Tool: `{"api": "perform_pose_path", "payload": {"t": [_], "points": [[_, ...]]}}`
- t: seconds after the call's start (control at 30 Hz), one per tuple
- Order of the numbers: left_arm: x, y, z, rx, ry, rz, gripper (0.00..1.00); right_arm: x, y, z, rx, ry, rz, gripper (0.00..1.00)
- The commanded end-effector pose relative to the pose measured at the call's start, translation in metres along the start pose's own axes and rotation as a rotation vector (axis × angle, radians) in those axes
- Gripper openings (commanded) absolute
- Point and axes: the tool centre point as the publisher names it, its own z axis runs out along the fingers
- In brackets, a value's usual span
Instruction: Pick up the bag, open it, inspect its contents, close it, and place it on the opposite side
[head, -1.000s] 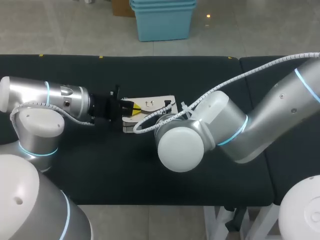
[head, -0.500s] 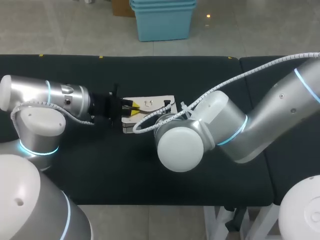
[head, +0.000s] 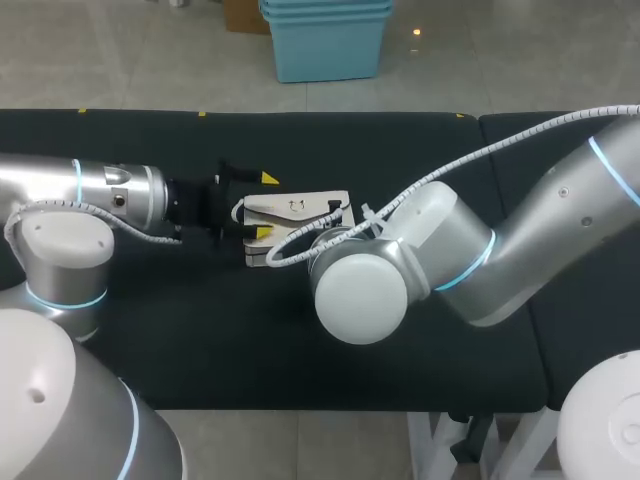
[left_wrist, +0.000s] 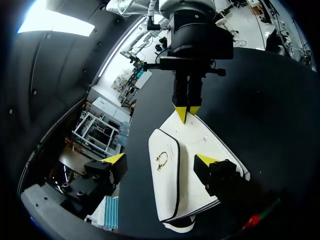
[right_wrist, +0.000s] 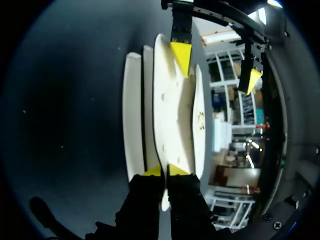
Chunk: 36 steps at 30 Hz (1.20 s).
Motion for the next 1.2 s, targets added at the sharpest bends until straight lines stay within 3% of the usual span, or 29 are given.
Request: {"api": "perform_pose_path", "payload": {"t": [0.03,0.13,0.17,0.2,0.23,0.27,0.5,0.83,1.2], "points": [[-0.002,-0.004,-0.007,0.016,-0.021,-0.002,1.0,0.002,-0.003,0.0,-0.017,-0.078,0.004,0.0],[-0.008,-0.009,-0.011,0.028,-0.035,-0.011,1.0,-0.001,-0.002,-0.002,-0.02,-0.085,0.008,0.0],[-0.01,-0.011,-0.013,0.035,-0.04,-0.019,1.0,-0.002,-0.002,-0.002,-0.02,-0.088,0.009,0.17],[-0.011,-0.012,-0.014,0.036,-0.041,-0.021,1.0,-0.003,-0.002,-0.003,-0.021,-0.09,0.011,0.4],[-0.013,-0.013,-0.015,0.038,-0.043,-0.024,1.0,-0.003,-0.002,-0.003,-0.021,-0.092,0.012,0.79],[-0.014,-0.014,-0.017,0.046,-0.049,-0.035,1.0,-0.004,-0.002,-0.004,-0.02,-0.096,0.014,1.0],[-0.02,-0.018,-0.024,0.043,-0.05,-0.082,1.0,-0.011,-0.003,-0.012,-0.03,-0.117,0.042,1.0],[-0.03,-0.022,-0.034,-0.012,-0.015,-0.197,1.0,-0.04,-0.006,-0.033,-0.063,-0.132,0.052,1.0],[-0.033,-0.023,-0.054,-0.051,0.055,-0.342,1.0,-0.063,-0.02,-0.043,-0.108,-0.025,0.083,1.0]]}}
